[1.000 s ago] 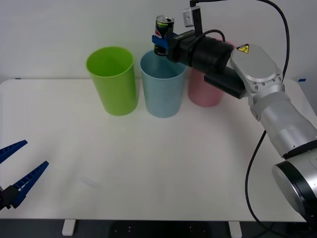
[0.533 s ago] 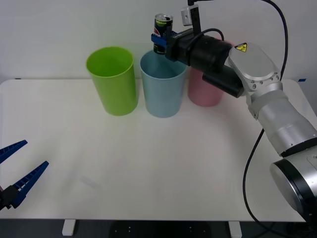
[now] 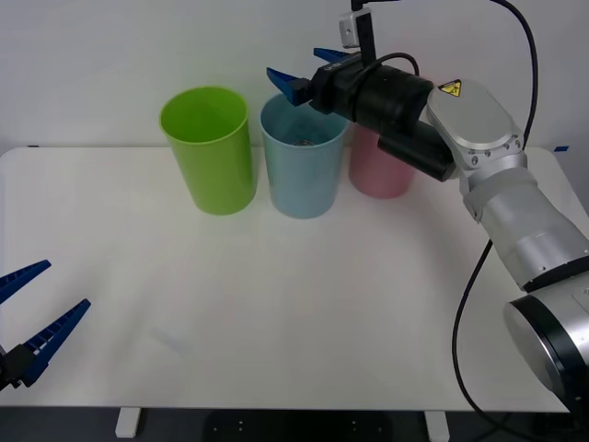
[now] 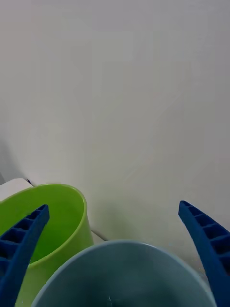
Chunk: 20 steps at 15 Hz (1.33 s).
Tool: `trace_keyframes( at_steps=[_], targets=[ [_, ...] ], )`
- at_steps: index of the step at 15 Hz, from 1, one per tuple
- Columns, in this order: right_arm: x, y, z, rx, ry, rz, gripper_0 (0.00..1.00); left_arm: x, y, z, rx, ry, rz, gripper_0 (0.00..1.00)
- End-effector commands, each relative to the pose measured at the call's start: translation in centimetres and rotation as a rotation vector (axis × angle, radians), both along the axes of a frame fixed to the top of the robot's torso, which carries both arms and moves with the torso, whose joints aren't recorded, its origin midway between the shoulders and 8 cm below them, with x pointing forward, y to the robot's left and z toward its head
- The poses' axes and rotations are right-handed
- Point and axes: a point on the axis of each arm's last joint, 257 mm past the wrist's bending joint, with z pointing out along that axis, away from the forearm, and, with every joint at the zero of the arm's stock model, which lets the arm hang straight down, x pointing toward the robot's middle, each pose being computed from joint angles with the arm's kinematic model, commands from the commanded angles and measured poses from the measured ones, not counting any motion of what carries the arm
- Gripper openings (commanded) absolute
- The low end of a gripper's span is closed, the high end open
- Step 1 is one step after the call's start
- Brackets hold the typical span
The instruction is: Grasp the object on the table and drop it into the matching bin: aluminum can to the light blue bin, PET bottle to the pink bin.
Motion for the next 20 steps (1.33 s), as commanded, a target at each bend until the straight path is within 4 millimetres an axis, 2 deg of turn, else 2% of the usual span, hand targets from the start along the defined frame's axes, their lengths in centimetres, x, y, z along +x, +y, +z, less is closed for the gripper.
trace_keyframes(
  at_steps=[1, 5, 11, 14, 20],
  targets=[
    [-0.2, -0.3, 0.1, 0.007, 0.005, 0.011, 1.0, 0.0, 0.0, 0.0, 0.0, 0.0, 0.0, 1.0],
    [-0.8, -1.3, 0.2, 0.031, 0.014, 0.037, 1.0, 0.0, 0.0, 0.0, 0.0, 0.0, 0.0, 1.0],
    [-3.9, -4.9, -0.1, 0.043, -0.037, 0.037, 1.0, 0.0, 0.0, 0.0, 0.0, 0.0, 0.0, 1.0],
    [-6.4, -7.2, -1.0, 0.031, -0.056, 0.04, 1.0, 0.0, 0.0, 0.0, 0.0, 0.0, 0.0, 1.0],
    [-11.8, -13.5, -3.9, -0.023, -0.072, 0.014, 1.0, 0.0, 0.0, 0.0, 0.0, 0.0, 0.0, 1.0]
  ],
)
